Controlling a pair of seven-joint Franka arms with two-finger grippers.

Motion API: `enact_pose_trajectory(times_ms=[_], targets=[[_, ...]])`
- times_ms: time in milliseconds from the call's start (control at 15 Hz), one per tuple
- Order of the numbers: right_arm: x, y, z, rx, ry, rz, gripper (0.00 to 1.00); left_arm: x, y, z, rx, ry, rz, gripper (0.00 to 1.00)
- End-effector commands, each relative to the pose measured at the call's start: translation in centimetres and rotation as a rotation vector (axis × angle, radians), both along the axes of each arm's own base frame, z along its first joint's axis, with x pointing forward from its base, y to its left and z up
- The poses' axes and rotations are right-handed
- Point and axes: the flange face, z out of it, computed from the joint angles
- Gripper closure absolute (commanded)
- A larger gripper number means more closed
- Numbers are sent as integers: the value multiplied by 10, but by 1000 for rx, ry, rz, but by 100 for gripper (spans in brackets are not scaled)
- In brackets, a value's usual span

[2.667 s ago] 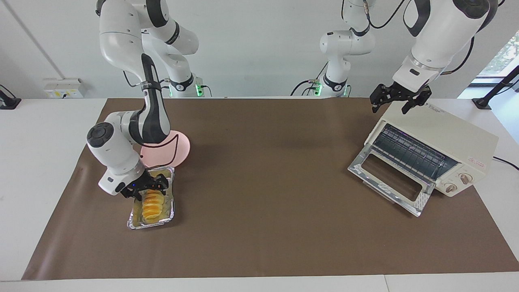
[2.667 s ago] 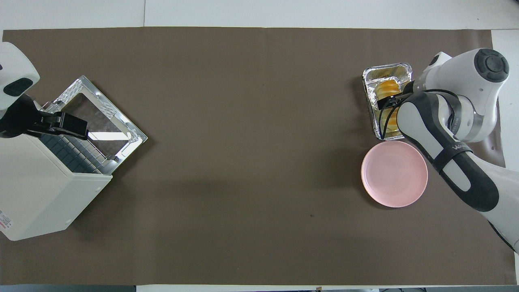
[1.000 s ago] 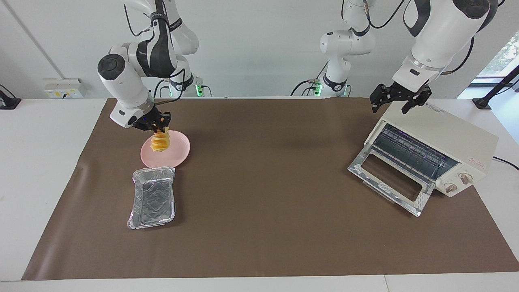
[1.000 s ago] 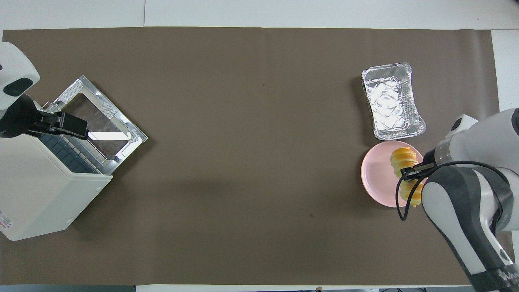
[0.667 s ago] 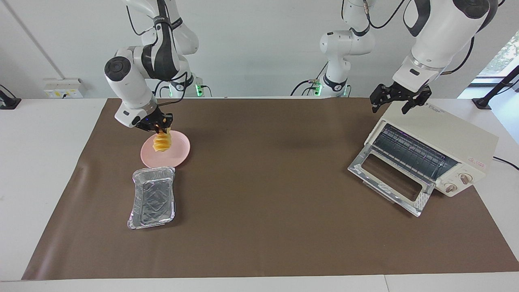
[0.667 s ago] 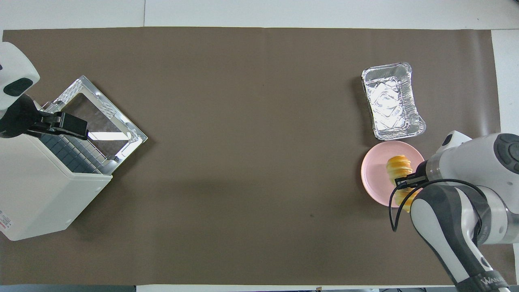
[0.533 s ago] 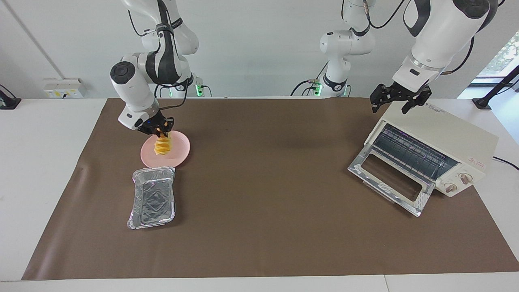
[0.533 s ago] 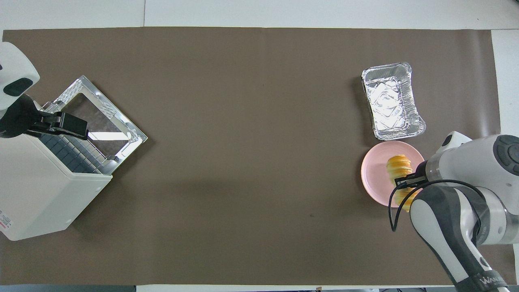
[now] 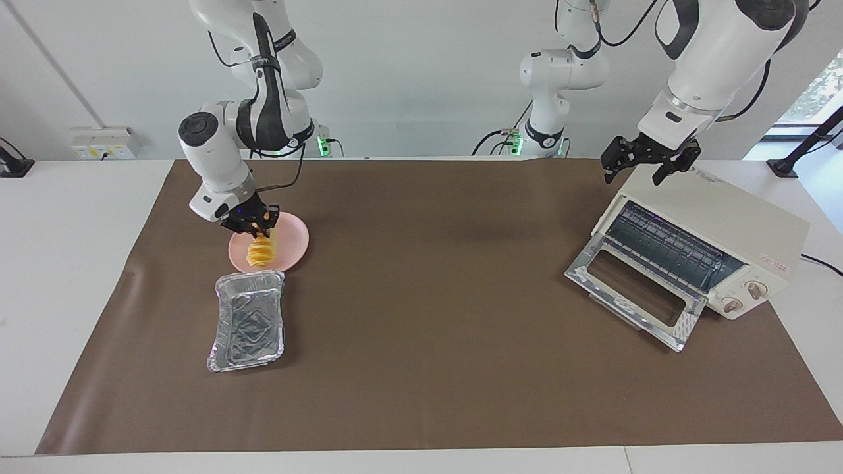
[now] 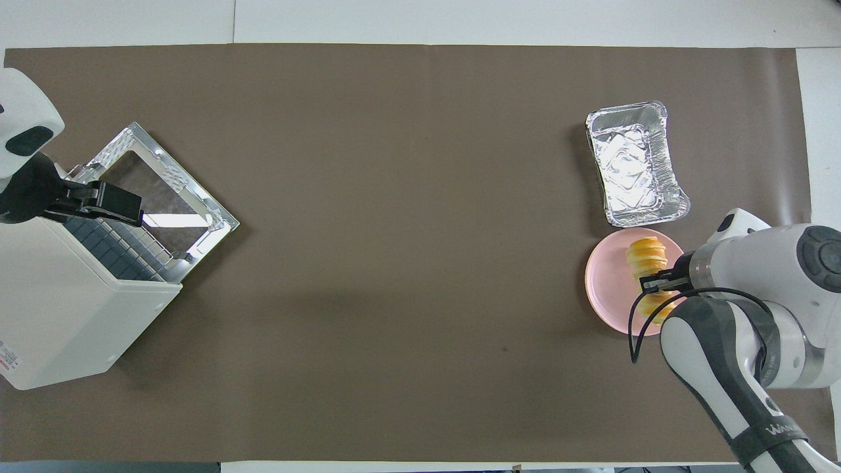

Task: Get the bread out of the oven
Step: 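Lower the bread rolls onto the pink plate and open the right gripper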

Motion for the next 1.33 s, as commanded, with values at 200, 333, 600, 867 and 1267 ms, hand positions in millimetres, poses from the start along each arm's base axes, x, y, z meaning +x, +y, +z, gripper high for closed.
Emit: enact_pose_trajectory(times_ms=[200, 333, 600, 867, 1267], targets=[[3, 6, 2, 9, -17, -18, 18, -4, 2, 4, 9, -18, 13, 0], [11, 13, 9, 11, -14, -17, 0, -4, 2, 4, 9, -18, 13, 0], [53, 26, 69, 22, 41, 1, 0, -4, 2, 4, 9, -18, 13, 0], [73, 21, 141, 23, 3, -45, 0, -4, 2, 4, 9, -18, 13, 0], [77, 5, 258, -38, 25, -46, 0, -4, 2, 4, 9, -18, 13, 0]])
